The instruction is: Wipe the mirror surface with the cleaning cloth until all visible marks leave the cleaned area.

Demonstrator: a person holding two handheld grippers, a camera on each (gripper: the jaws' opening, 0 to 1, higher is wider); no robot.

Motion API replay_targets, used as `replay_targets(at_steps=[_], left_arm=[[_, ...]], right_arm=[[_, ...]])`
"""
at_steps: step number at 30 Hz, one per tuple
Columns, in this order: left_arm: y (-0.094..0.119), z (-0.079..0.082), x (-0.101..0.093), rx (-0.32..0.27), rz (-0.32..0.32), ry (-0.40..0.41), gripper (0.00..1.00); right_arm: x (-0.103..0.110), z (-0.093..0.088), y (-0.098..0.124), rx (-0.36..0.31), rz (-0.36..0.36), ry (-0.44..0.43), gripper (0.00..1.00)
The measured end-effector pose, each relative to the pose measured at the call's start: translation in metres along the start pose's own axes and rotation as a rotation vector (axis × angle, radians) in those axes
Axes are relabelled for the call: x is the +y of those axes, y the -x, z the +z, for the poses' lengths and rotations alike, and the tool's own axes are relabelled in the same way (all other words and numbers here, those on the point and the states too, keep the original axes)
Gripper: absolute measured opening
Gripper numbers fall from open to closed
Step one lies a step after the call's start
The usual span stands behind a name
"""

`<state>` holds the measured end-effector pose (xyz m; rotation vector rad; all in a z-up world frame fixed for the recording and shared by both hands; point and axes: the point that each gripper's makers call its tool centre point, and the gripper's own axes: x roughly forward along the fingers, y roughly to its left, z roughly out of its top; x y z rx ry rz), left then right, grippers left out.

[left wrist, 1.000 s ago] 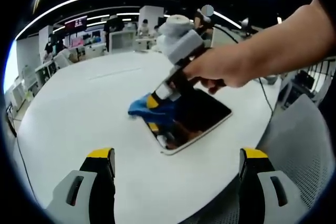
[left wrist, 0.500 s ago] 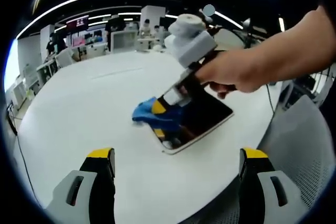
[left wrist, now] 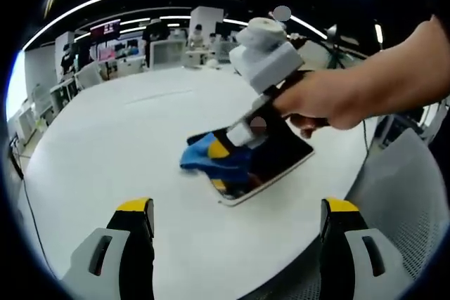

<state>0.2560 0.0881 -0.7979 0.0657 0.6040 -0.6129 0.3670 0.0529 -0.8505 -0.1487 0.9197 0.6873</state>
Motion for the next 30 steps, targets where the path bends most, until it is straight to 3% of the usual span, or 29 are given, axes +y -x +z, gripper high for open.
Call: replay_targets(at_steps=[15, 30], left_arm=[[0.0, -0.003, 0.0, 0.014, -0.001, -0.006, 0.99], [-0.001, -0.004, -0.001, 0.021, -0.006, -0.019, 0.99]], right_arm=[[-0.003, 0.001, 0.001, 0.004, 0.009, 0.043, 0.02], [-0.022, -0.007, 0.009, 0.017, -0.01, 0.045, 0.01]])
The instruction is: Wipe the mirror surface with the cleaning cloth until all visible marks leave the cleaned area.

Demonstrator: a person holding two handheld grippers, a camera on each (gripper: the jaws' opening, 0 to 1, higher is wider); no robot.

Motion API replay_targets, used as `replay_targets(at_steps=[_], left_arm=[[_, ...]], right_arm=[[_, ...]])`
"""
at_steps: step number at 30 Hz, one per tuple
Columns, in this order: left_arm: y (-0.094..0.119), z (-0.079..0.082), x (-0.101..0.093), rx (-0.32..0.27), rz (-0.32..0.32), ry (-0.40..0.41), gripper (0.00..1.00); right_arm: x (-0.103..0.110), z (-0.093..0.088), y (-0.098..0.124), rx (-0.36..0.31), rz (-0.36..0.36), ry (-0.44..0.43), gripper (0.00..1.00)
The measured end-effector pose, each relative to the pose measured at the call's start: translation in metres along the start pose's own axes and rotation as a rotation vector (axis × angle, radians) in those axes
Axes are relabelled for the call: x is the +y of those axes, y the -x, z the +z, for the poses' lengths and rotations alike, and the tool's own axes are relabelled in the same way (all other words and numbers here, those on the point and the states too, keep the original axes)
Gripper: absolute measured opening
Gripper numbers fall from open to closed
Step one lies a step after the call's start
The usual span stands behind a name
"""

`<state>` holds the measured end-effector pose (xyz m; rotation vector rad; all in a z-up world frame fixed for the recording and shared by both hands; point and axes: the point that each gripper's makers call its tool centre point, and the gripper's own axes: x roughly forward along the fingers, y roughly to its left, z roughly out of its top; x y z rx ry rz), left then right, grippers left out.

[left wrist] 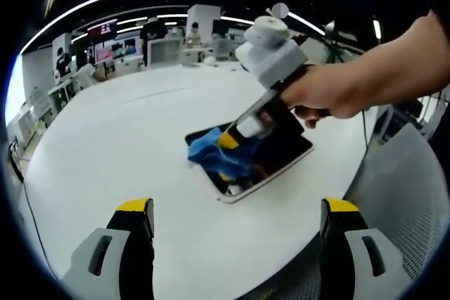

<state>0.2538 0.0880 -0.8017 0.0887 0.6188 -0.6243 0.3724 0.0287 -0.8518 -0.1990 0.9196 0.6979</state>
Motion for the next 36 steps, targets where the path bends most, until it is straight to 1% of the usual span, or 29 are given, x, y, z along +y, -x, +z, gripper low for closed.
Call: replay_targets(at_steps=[8, 10, 22, 24, 25, 30, 36], left_arm=[[0.0, -0.001, 0.0, 0.003, 0.0, -0.001, 0.99], [-0.001, -0.001, 0.0, 0.003, -0.001, -0.001, 0.99], [0.0, -0.001, 0.001, 0.002, 0.008, -0.002, 0.99], [0.0, -0.001, 0.003, -0.002, 0.013, 0.011, 0.99], [0.0, -0.001, 0.004, 0.001, 0.016, 0.02, 0.99], [0.0, -0.001, 0.004, 0.0, 0.019, 0.01, 0.99], [0.0, -0.001, 0.004, -0.001, 0.019, 0.008, 0.99]], right_arm=[[-0.013, -0.007, 0.007, -0.005, -0.004, 0.016, 0.01], [-0.015, -0.01, 0.011, -0.009, -0.01, 0.047, 0.01], [-0.031, -0.019, 0.019, -0.023, -0.028, 0.026, 0.01], [-0.034, -0.021, 0.021, -0.025, -0.034, 0.024, 0.01], [-0.036, -0.022, 0.022, -0.028, -0.037, 0.023, 0.01], [-0.045, -0.028, 0.028, -0.033, -0.045, 0.016, 0.01], [-0.06, -0.039, 0.038, -0.038, -0.064, -0.011, 0.01]])
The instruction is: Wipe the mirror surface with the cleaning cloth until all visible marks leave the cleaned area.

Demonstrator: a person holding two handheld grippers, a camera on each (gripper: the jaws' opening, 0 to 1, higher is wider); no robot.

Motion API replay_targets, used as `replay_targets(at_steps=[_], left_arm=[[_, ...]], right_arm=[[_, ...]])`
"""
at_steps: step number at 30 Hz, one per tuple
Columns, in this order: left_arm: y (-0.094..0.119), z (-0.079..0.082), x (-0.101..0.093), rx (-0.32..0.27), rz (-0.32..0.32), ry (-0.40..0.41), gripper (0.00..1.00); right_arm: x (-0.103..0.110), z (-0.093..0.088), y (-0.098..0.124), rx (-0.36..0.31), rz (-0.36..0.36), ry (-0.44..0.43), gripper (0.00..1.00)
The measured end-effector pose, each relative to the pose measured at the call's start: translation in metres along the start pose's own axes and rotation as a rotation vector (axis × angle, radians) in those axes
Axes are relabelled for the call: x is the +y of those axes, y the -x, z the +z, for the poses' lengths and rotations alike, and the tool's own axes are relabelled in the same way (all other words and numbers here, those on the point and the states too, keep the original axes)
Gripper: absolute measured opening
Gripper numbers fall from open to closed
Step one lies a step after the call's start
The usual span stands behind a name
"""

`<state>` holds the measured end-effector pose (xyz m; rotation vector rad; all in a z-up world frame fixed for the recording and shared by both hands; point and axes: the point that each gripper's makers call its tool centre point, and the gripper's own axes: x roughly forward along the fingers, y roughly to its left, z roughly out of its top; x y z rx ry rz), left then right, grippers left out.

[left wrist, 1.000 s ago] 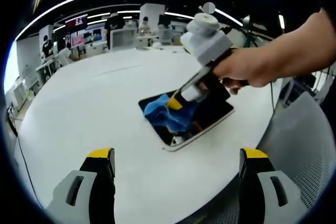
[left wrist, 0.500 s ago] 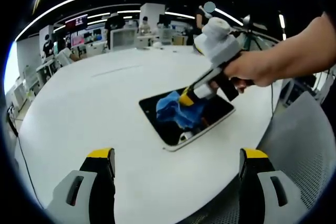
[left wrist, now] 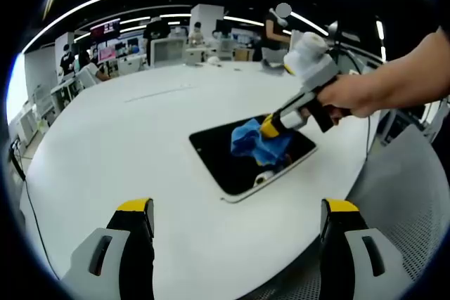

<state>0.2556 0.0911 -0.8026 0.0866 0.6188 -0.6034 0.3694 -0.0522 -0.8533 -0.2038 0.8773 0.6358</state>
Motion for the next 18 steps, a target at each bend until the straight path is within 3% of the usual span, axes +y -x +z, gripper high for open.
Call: replay_targets(at_steps=[18], left_arm=[[0.0, 0.0, 0.001, 0.001, 0.006, -0.003, 0.99]], right_arm=[[-0.026, -0.018, 0.018, 0.014, -0.018, -0.028, 0.01]])
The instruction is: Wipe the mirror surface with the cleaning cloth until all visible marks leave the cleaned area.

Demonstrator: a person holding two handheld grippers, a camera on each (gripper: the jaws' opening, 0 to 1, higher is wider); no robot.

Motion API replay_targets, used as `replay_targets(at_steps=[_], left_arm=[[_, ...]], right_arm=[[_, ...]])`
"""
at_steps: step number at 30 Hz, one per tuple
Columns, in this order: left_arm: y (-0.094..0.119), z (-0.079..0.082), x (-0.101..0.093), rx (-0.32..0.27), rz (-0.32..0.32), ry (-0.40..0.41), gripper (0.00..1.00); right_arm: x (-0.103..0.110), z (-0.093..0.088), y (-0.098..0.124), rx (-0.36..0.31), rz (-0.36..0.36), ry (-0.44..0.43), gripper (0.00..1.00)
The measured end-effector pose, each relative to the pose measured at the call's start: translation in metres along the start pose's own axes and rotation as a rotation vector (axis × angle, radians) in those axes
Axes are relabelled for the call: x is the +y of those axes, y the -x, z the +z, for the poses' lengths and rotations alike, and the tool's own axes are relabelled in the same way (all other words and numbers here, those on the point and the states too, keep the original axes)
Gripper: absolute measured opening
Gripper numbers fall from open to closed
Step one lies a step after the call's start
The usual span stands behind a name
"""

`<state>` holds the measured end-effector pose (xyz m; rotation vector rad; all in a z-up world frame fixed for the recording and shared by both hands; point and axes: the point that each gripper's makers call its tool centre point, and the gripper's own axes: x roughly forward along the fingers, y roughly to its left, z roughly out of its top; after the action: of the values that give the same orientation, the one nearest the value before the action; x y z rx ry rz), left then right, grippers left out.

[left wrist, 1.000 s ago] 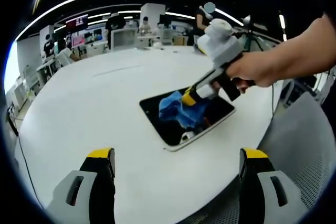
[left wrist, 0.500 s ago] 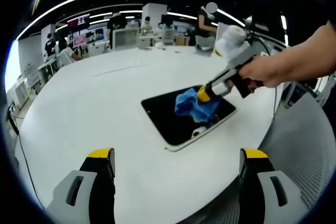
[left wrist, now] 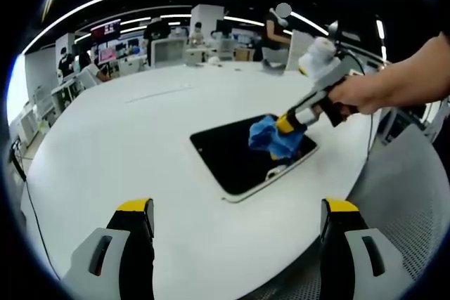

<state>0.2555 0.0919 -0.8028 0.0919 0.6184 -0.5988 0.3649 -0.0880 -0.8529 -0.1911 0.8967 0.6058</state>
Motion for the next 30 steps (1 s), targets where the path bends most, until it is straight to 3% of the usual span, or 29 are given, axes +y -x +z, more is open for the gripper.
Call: replay_targets(at_steps=[30], left_arm=[[0.0, 0.0, 0.001, 0.001, 0.007, -0.003, 0.99]], right_arm=[[-0.036, -0.021, 0.021, 0.026, -0.052, -0.02, 0.01]])
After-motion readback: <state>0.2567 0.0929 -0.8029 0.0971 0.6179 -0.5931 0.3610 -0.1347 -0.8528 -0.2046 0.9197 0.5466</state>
